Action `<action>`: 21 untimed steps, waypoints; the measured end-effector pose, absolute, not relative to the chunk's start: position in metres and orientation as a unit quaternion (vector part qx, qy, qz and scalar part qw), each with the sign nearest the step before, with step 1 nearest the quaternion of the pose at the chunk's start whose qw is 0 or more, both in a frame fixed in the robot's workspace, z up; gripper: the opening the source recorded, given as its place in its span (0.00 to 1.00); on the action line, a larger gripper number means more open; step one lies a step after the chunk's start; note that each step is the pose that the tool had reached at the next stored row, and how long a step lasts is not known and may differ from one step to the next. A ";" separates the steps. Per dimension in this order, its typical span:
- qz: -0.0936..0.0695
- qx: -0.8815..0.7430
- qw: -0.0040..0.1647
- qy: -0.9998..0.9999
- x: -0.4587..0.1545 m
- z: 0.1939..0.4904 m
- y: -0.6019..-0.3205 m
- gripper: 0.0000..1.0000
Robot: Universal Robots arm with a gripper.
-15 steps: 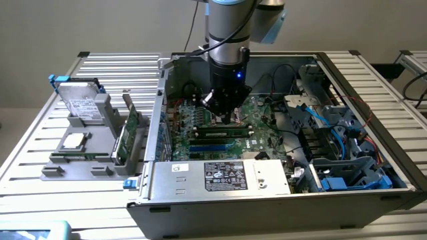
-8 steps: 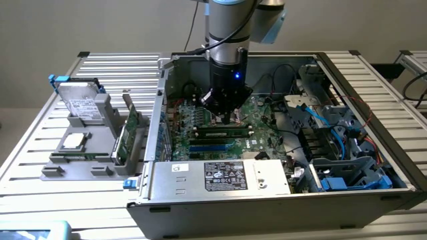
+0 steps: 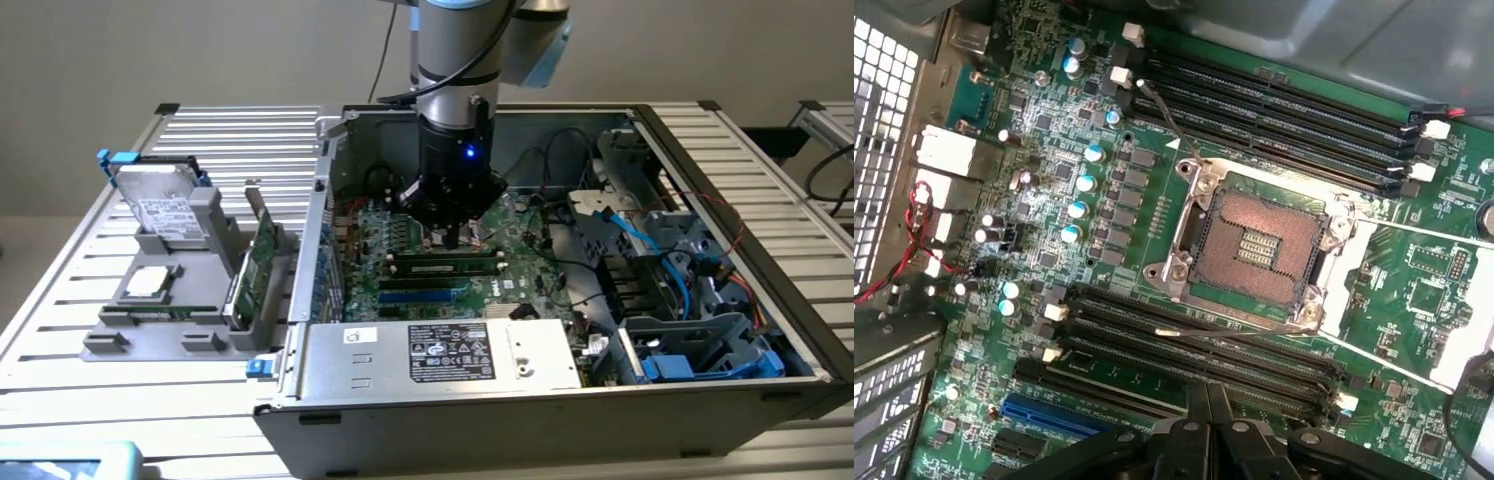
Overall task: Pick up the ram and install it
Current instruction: 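Press down the ram until it locks into place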
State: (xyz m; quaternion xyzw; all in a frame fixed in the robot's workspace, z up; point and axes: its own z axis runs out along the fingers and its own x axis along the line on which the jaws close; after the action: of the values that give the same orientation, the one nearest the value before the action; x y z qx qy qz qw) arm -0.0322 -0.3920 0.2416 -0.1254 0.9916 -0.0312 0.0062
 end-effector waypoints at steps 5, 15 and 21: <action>-0.031 -0.091 0.005 0.995 -0.032 0.242 -0.392 0.11; -0.036 -0.034 0.003 0.999 -0.032 0.242 -0.392 0.11; -0.045 -0.015 0.002 0.999 -0.032 0.242 -0.392 0.11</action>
State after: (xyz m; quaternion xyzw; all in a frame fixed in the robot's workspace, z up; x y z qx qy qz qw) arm -0.0322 -0.3921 0.2416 -0.0147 0.9989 -0.0451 0.0021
